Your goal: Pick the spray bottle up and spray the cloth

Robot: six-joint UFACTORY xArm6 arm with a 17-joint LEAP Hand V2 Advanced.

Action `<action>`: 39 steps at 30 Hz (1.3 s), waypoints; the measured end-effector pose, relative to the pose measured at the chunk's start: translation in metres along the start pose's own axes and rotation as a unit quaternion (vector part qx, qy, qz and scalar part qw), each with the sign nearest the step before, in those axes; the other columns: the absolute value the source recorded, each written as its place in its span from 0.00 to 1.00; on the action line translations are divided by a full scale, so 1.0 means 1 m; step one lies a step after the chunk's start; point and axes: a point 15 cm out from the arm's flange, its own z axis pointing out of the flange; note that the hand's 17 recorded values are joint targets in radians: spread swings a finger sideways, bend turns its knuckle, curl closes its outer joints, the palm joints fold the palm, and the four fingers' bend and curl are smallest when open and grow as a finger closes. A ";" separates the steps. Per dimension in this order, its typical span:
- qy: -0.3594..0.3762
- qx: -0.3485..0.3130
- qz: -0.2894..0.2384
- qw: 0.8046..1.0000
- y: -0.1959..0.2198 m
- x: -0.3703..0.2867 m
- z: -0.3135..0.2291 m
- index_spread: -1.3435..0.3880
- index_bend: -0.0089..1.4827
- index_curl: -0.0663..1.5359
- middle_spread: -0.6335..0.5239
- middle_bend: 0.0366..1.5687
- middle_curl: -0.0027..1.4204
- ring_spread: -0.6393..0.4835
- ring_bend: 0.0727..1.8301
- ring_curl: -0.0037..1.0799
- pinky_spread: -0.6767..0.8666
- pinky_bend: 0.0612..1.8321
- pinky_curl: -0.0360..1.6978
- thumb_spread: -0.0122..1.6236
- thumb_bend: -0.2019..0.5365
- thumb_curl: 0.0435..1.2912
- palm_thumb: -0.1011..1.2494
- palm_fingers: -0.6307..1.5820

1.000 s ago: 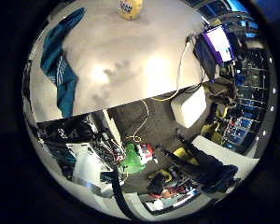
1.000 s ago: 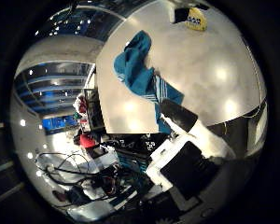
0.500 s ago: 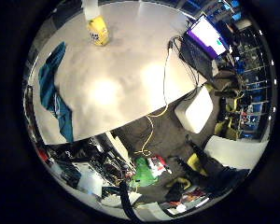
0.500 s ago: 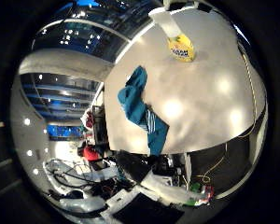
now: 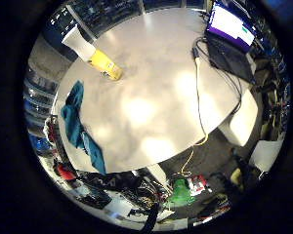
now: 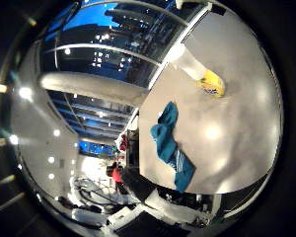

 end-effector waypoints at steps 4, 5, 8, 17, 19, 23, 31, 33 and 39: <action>-0.041 0.000 0.003 0.999 -0.015 0.008 0.008 0.64 0.10 0.19 0.59 0.12 0.25 0.67 0.17 0.25 0.71 0.24 0.21 0.57 0.23 0.19 0.32 0.32; -0.050 0.000 0.004 0.999 -0.019 0.010 0.012 0.64 0.10 0.19 0.59 0.12 0.25 0.67 0.17 0.25 0.71 0.24 0.21 0.58 0.24 0.19 0.32 0.32; -0.083 0.002 0.010 0.996 -0.031 0.017 0.023 0.64 0.10 0.20 0.59 0.12 0.25 0.67 0.17 0.25 0.71 0.24 0.20 0.58 0.24 0.19 0.34 0.32; -0.134 -0.011 0.021 0.991 -0.043 0.030 0.063 0.64 0.10 0.20 0.59 0.12 0.25 0.66 0.17 0.25 0.70 0.24 0.20 0.58 0.23 0.19 0.34 0.32; -0.138 -0.018 0.023 0.990 -0.041 0.031 0.073 0.64 0.11 0.20 0.59 0.12 0.25 0.65 0.17 0.25 0.70 0.24 0.20 0.58 0.24 0.19 0.35 0.32; -0.141 -0.026 0.019 0.989 -0.046 0.034 0.087 0.64 0.10 0.20 0.59 0.12 0.25 0.65 0.18 0.25 0.70 0.24 0.20 0.58 0.23 0.19 0.35 0.32; -0.144 -0.039 0.012 0.989 -0.058 0.043 0.112 0.64 0.10 0.20 0.59 0.12 0.25 0.65 0.17 0.24 0.70 0.25 0.20 0.58 0.23 0.19 0.36 0.32; -0.146 -0.044 0.011 0.988 -0.058 0.042 0.119 0.64 0.10 0.20 0.59 0.12 0.25 0.64 0.18 0.24 0.70 0.25 0.20 0.58 0.23 0.19 0.36 0.32; -0.146 -0.054 0.006 0.988 -0.057 0.037 0.136 0.64 0.10 0.20 0.59 0.12 0.25 0.63 0.18 0.24 0.70 0.25 0.20 0.58 0.23 0.19 0.36 0.33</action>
